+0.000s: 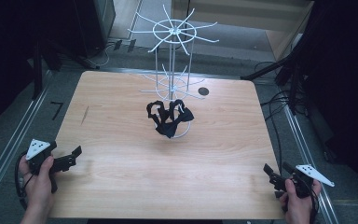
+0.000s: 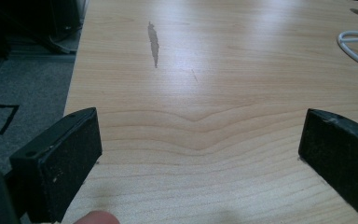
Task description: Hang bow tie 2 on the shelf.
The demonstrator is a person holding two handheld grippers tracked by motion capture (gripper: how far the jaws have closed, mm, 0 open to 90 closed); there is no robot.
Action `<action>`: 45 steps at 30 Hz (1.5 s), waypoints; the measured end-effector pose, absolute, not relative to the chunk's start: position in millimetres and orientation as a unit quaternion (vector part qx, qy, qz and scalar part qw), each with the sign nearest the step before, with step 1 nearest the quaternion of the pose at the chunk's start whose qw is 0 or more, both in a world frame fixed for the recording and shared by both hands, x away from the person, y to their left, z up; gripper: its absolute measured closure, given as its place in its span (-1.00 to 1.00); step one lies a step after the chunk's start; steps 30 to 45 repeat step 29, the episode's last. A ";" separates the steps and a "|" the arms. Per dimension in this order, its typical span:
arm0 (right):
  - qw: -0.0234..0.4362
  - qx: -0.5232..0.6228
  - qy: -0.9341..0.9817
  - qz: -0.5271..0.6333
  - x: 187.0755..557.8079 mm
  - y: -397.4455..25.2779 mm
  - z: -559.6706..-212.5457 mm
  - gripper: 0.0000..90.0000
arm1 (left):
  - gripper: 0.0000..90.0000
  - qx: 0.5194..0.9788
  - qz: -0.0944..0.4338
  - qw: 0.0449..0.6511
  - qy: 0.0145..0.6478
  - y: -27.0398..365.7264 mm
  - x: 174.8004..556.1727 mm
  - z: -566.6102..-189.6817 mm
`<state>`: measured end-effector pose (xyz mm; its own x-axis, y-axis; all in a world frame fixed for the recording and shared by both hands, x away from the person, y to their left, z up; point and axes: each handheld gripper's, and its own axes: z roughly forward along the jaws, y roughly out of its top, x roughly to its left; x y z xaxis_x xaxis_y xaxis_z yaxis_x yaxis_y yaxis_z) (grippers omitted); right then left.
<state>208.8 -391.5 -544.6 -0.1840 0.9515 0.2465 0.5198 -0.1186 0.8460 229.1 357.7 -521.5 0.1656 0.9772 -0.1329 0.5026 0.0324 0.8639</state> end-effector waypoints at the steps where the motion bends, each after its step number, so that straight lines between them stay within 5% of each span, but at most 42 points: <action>1: 0.235 0.594 0.620 0.455 206.0 -392.5 -545.6 -0.71 | -1.00 0.637 0.281 0.422 0.581 357.6 229.0 -521.4; 45: 0.224 0.598 0.640 0.427 211.1 -377.8 -553.2 -0.71 | -1.00 0.637 0.269 0.418 0.589 359.6 231.2 -521.9</action>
